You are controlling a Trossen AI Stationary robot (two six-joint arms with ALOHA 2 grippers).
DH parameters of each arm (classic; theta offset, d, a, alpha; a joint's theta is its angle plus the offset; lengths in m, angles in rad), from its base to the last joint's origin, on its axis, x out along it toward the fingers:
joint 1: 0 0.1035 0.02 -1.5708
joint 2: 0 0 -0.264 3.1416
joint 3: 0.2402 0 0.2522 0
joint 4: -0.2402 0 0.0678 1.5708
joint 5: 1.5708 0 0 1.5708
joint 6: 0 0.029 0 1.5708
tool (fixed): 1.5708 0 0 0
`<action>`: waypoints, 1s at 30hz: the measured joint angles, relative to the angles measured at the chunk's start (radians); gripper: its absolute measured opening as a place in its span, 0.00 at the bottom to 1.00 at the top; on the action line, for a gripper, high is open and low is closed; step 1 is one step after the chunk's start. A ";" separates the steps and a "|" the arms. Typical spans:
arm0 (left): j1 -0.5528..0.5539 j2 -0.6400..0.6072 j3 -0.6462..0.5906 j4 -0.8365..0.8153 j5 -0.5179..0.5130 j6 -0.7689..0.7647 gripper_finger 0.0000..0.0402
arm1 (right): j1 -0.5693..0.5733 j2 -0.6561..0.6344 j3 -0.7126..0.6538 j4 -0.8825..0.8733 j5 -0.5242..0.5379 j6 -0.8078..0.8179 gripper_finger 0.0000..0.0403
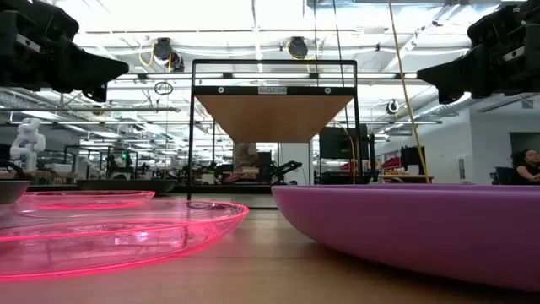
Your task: Place and stack plates onto a shelf
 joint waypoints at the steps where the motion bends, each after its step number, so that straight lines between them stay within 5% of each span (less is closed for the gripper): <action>1: 0.000 0.000 0.000 0.000 0.000 0.000 0.00 | 0.000 0.000 0.000 0.000 0.000 0.000 0.00; 30: 0.000 0.000 0.000 0.000 0.000 0.000 0.00 | 0.000 0.000 0.000 0.000 0.001 -0.009 0.00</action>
